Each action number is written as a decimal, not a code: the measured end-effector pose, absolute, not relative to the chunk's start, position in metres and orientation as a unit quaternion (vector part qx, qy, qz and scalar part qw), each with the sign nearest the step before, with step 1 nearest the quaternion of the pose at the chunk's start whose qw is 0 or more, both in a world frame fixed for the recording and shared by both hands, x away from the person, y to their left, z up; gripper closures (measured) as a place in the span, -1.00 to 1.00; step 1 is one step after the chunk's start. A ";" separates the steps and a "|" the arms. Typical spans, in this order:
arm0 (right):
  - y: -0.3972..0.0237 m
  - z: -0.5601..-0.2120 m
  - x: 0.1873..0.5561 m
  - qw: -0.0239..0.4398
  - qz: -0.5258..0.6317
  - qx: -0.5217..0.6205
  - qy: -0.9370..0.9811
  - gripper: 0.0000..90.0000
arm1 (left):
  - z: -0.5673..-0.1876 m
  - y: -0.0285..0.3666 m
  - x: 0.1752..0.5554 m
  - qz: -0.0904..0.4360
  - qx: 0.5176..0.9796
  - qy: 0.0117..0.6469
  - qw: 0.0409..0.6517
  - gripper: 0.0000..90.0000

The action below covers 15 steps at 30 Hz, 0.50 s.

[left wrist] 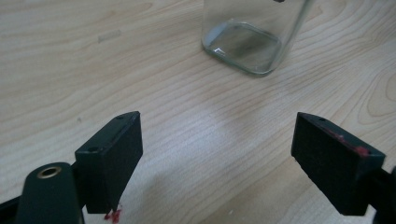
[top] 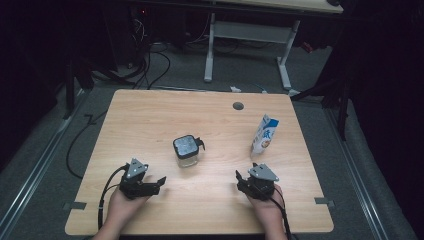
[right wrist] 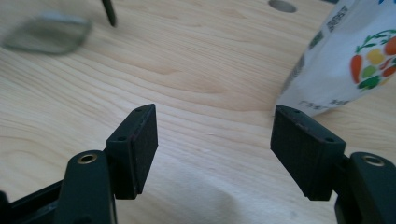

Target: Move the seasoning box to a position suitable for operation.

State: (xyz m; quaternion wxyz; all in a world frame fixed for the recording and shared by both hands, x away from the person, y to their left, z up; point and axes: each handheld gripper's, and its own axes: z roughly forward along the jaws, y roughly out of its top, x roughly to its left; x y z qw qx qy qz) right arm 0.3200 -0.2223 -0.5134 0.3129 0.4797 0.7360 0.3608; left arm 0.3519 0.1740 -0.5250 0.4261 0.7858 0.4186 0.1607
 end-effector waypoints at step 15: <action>-0.227 -0.517 0.320 0.240 0.398 0.482 0.743 0.02 | -0.521 0.192 0.347 0.172 0.752 0.439 0.461 -0.27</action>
